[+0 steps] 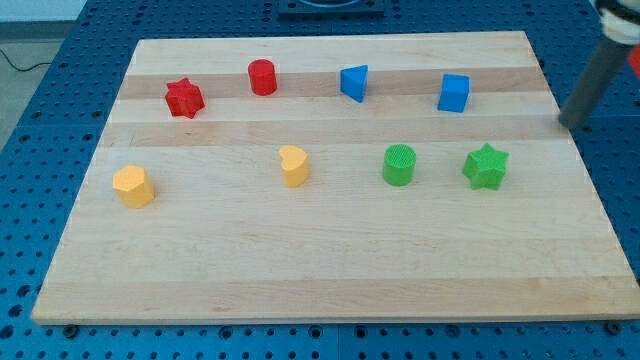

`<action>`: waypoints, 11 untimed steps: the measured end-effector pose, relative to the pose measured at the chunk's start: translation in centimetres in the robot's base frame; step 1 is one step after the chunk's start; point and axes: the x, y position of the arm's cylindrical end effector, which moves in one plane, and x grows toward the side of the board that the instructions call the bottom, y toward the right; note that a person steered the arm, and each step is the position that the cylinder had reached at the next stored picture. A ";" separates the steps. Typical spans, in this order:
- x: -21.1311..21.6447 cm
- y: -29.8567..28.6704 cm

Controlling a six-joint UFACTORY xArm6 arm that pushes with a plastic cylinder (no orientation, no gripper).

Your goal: Move your arm towards the top of the red circle

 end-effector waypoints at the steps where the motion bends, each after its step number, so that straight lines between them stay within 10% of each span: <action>1: -0.4 -5.7; 5: -0.5 -31.5; 11: -12.0 -40.3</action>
